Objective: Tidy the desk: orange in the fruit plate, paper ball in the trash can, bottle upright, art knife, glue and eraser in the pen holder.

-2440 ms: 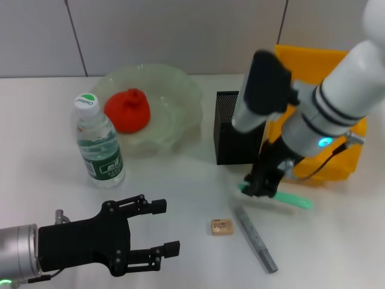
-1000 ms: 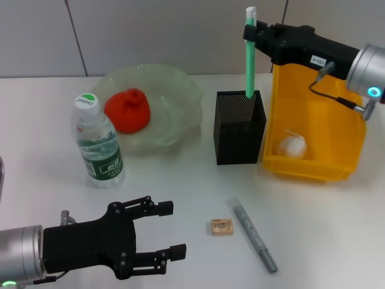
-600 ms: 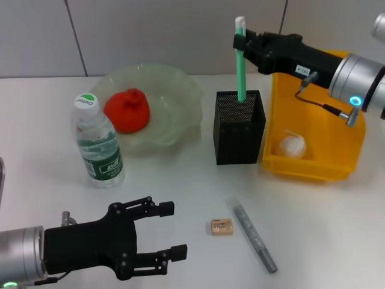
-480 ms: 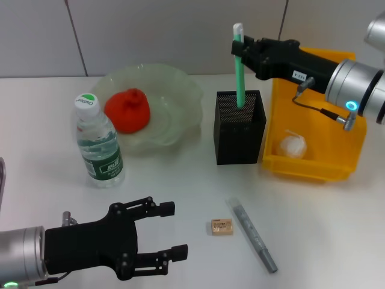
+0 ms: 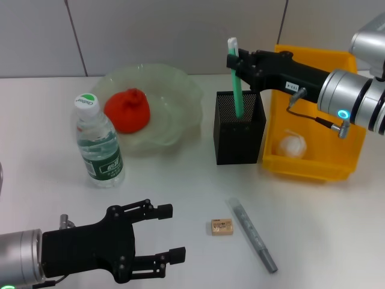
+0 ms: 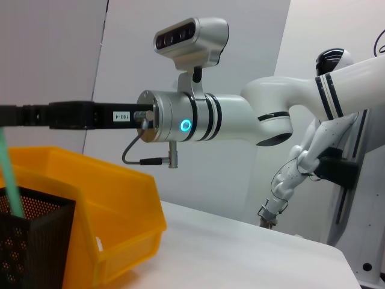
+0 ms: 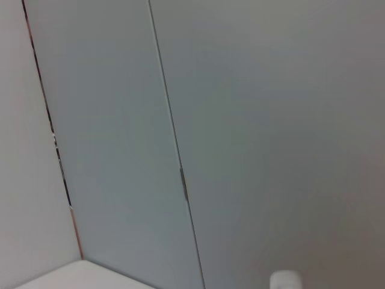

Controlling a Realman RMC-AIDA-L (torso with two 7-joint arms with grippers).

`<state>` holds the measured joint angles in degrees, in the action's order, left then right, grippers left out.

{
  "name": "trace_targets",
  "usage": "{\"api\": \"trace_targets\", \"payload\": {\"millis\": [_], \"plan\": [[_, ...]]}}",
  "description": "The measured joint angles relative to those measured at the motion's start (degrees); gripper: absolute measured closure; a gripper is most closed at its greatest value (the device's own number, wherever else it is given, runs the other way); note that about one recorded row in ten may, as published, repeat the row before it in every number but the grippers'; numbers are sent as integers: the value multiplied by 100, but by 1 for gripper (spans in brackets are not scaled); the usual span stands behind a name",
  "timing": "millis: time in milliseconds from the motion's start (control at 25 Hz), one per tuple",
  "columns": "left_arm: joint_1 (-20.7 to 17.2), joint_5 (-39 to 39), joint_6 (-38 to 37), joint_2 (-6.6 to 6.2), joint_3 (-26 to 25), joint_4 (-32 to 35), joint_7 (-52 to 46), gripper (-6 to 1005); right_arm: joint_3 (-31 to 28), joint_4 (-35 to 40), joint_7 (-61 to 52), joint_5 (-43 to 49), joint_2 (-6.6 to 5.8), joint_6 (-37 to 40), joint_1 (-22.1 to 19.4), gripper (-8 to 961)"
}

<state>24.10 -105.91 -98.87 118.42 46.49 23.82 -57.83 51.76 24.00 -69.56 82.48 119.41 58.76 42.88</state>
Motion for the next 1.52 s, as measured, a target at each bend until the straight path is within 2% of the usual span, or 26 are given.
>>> {"api": "trace_targets", "payload": {"millis": [160,360,520,600,720,840,920,960,1000,1120,1160,1200,1240,1320,1360,1400,1520], "plan": [[-3,0,-3,-1,0,0,0,189,53,-6,40,-3,-2,12,-49,735],[-6,0,-39,-16,0,0,0,189,-12,36,50,-74,-7,399,-146,535],[-6,0,-54,-22,0,0,-1,189,-22,106,82,-533,-7,631,-285,355],[-14,0,-54,-22,0,0,-7,189,-24,118,116,-904,-6,912,-372,261],[-19,-1,-54,-22,-1,0,-22,189,-23,190,132,-1253,-25,1737,-509,237],[-19,-1,-72,-19,0,0,-88,189,43,465,141,-1203,-76,2820,-687,212],[-18,0,-77,-16,0,0,-102,189,103,680,129,-938,-137,3432,-798,196],[-26,0,-78,-11,0,0,-120,189,117,969,-29,-460,-214,3910,-896,196],[-26,0,-78,-11,0,0,-120,189,117,969,-29,-460,-214,3910,-896,196],[-45,0,-79,-11,0,0,-143,189,90,1561,-626,514,-331,4311,-1032,195],[-56,-1,-80,-12,0,0,-153,189,58,2030,-1160,1250,-368,4390,-1092,195],[-60,0,-80,-12,0,0,-156,189,58,2030,-1160,1250,-368,4390,-1092,196],[-63,0,-80,-13,0,0,-159,189,50,2411,-1677,1906,-372,4414,-1111,197],[-65,0,-79,-13,0,0,-165,189,60,2575,-1939,2236,-368,4419,-1107,199],[-65,0,-77,-13,0,0,-170,189,91,2909,-2459,2903,-332,4441,-1036,200],[-65,1,-76,-13,0,0,-173,189,91,2909,-2459,2903,-332,4441,-1036,200],[-65,1,-73,-11,0,0,-176,189,118,3402,-3041,3823,-202,4506,-867,201]]}}
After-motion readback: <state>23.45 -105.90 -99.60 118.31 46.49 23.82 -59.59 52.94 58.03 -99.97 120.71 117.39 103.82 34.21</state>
